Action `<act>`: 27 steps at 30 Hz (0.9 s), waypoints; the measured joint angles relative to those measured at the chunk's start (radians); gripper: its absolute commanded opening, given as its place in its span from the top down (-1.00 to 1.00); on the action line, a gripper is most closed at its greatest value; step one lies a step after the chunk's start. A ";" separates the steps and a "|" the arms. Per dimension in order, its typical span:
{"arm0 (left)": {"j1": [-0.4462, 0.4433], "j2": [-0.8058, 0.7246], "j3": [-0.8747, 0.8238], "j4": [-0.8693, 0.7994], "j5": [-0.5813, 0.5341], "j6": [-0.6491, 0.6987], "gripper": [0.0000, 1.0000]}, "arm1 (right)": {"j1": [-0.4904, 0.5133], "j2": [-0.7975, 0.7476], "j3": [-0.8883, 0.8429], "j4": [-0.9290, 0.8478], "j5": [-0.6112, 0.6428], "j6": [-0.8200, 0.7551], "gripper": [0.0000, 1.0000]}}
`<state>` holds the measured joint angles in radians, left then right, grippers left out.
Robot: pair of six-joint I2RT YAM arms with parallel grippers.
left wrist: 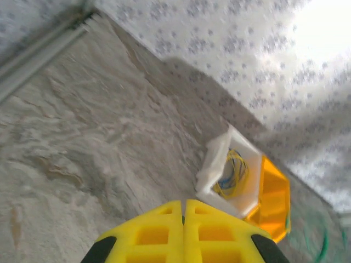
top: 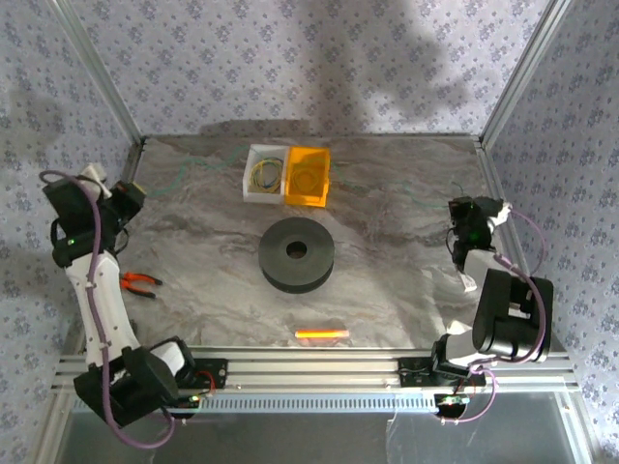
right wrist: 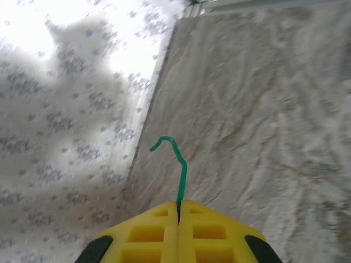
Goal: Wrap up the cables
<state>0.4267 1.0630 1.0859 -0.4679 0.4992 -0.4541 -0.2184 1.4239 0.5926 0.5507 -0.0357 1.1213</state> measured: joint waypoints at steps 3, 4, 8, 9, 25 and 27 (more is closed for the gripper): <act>-0.078 -0.002 0.000 -0.001 -0.036 0.001 1.00 | 0.042 0.032 0.018 -0.009 -0.001 -0.033 1.00; -0.098 -0.004 0.000 -0.001 -0.052 0.001 1.00 | 0.056 0.046 0.022 -0.018 -0.001 -0.044 0.94; -0.139 -0.031 0.000 -0.003 -0.094 -0.003 1.00 | 0.122 0.067 0.038 -0.080 -0.001 -0.101 0.55; -0.143 -0.042 0.000 -0.004 -0.103 -0.003 1.00 | 0.139 0.066 0.044 -0.096 -0.002 -0.119 0.45; -0.161 -0.115 0.006 -0.009 -0.216 -0.027 1.00 | 0.297 -0.058 0.369 -0.482 -0.271 -0.561 -0.66; -0.162 -0.119 0.006 -0.010 -0.224 -0.029 1.00 | 0.369 -0.058 0.449 -0.555 -0.353 -0.687 -0.76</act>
<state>0.2649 0.9440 1.0924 -0.4774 0.2752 -0.4828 0.1505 1.3659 1.0412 -0.0048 -0.3885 0.4339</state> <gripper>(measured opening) 0.064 0.847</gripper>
